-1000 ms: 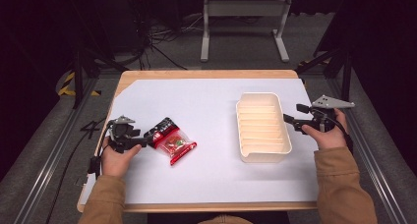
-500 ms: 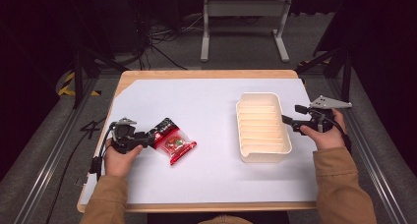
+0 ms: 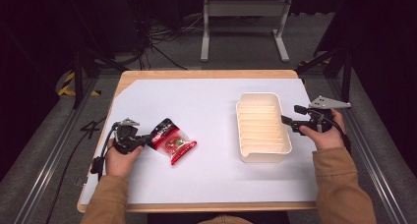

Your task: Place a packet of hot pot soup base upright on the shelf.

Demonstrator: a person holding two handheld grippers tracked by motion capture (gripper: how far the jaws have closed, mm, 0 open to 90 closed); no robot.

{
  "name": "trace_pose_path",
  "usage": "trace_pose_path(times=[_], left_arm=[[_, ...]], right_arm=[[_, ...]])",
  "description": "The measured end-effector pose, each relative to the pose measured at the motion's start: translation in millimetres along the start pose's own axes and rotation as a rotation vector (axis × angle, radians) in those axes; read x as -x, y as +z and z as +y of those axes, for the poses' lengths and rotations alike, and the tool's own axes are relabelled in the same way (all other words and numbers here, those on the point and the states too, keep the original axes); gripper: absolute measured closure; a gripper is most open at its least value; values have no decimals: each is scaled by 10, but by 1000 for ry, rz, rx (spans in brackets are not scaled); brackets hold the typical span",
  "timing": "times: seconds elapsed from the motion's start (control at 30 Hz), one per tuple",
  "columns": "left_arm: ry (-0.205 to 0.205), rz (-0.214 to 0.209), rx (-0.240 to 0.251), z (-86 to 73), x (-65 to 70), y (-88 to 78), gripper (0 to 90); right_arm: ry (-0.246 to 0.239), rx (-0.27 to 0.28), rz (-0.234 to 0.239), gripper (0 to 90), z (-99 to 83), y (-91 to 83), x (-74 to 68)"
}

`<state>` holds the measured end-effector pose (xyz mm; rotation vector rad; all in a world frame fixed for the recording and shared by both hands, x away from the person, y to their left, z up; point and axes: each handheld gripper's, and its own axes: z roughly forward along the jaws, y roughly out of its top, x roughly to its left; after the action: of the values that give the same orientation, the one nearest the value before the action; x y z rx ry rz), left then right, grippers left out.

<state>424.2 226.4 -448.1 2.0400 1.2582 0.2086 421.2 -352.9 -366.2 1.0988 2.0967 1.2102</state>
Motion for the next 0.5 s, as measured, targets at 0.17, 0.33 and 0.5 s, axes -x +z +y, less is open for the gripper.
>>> trace_pose_path(times=[0.17, 0.33, 0.5], left_arm=[[4, 15, 28, 3, 18, -19, 891], [21, 14, 70, 36, 63, -100, 896], [26, 3, 128, 83, 141, -231, 898]], right_arm=[[3, -10, 23, 393, -6, -1, -7], [-24, 8, 15, 451, 8, -31, -1], [-62, 0, -12, 509, 30, -50, -31]])
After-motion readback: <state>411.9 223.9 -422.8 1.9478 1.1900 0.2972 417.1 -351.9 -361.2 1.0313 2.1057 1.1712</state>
